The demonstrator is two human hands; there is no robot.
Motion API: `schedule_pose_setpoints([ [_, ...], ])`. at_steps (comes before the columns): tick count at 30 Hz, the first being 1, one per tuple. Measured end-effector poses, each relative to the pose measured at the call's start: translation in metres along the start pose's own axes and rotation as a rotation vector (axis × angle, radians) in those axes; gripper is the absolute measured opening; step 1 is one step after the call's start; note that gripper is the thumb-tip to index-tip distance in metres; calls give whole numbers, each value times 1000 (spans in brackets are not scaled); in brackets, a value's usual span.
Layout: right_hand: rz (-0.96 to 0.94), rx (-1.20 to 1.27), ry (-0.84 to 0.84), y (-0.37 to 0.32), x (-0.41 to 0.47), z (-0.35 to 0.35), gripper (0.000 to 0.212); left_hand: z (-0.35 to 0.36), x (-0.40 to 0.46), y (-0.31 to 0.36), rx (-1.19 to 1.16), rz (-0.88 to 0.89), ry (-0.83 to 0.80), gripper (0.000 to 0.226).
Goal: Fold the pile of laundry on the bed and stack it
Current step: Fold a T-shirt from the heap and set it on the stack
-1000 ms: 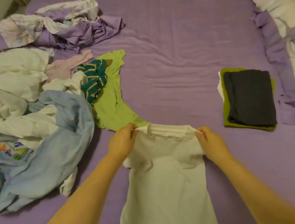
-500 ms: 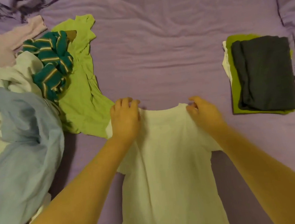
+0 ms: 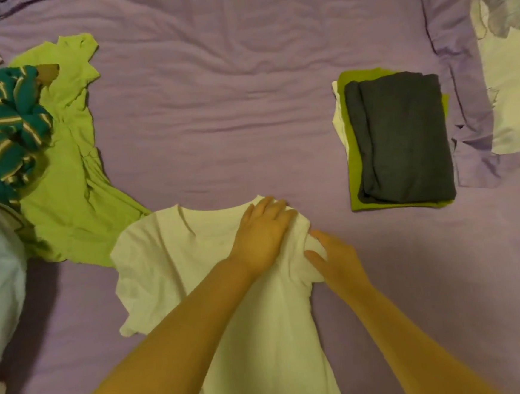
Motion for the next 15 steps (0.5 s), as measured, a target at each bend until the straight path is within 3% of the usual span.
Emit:
schedule_pose_setpoints([
  [5,102,406,165,29,-6,-31,11,-4,39,5,130,8,-91,47],
  [8,88,374,121,44,-2,-43,13,-5,57,12,194,-1,-127,35],
  [13,78,385,-158,56,7,-39,39,-27,81,12,234,-94,109,25],
  [15,87,370,-154,64,9,-39,29,-31,88,5,245,-160,148,22],
])
Point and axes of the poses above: each hand's wrist, its own x-axis towards the middle knuckle, its own z-axis out of the palm, y = z × x, the point moved 8 cm from there along x, towards the middle knuckle, and after that the axes turned 9 degrees about -x, right-handed, at the moved point
